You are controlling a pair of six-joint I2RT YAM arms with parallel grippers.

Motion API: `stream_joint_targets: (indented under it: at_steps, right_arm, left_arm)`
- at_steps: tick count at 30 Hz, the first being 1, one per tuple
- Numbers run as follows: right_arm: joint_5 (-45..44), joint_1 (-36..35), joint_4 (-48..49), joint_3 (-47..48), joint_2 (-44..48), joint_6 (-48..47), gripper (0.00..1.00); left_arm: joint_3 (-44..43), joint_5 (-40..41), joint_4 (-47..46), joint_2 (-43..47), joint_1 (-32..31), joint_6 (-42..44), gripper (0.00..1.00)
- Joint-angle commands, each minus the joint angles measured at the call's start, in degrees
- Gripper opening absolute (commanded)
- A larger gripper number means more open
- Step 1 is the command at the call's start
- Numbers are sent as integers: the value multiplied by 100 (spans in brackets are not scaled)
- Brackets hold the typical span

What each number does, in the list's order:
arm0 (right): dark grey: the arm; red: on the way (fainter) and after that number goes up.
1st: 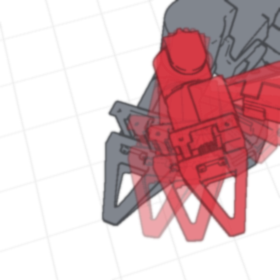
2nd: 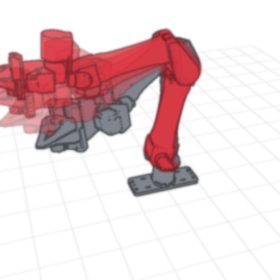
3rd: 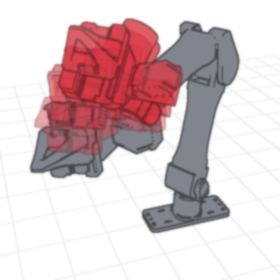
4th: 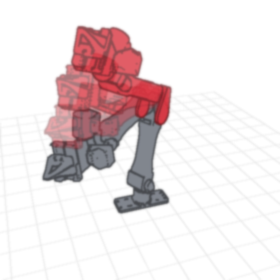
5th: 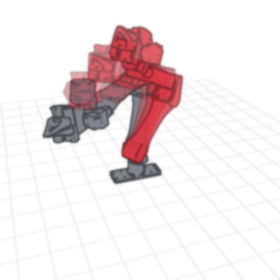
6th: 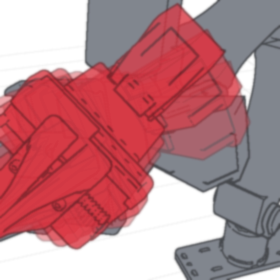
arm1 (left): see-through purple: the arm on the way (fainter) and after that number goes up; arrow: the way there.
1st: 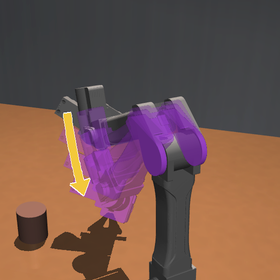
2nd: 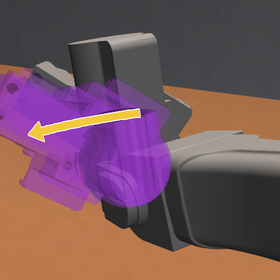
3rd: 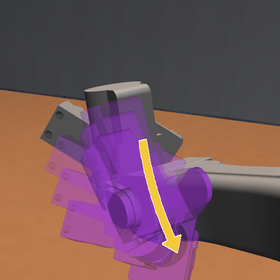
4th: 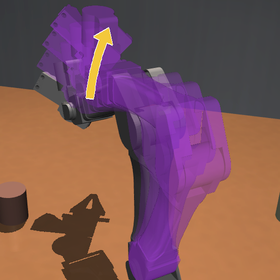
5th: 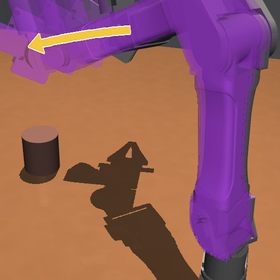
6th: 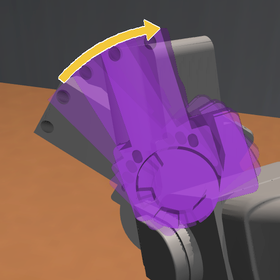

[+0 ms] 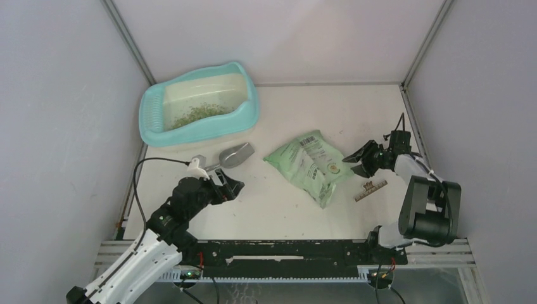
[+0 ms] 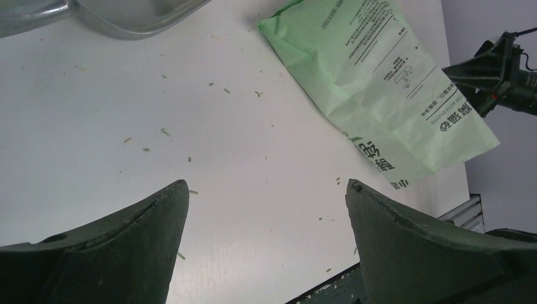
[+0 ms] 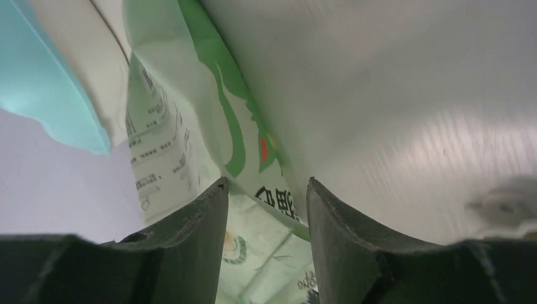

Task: Fill the litter box with clean litter
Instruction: Close the cat litter bag at the center of the board.

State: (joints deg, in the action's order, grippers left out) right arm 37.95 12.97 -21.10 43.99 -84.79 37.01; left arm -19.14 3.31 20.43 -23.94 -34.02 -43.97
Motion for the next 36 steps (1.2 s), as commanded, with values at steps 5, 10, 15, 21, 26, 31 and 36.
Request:
stream_joint_targets:
  at_steps: [5, 10, 15, 21, 26, 31, 36]
  right_arm:
    - [-159, 4, -578, -105, 1467, -451, 61]
    - [-510, 12, -1175, 246, 2083, -604, 61]
    - [-790, -9, -1693, 530, 2801, -746, 68]
    - [-1202, -754, -1645, 1017, 2778, -664, 68]
    - [-1542, -1887, -1267, 1845, 1575, -825, 60]
    - [-2385, -2966, -1555, 3080, 282, -1404, 56]
    - [-2914, -3552, -1637, 3353, -716, -1770, 53]
  left_arm:
    - [-1433, -32, -643, -1572, -286, 452, 96]
    - [-2569, -177, -734, -2832, -345, 743, 96]
    - [-3468, -287, -759, -3980, -446, 960, 96]
    - [-4443, -256, -765, -5116, -442, 1316, 95]
    - [-4972, -206, -766, -5904, -213, 1450, 95]
    - [-4855, -628, -966, -6279, 190, 1307, 83]
    - [-4566, -524, -1051, -6353, 207, 1317, 77]
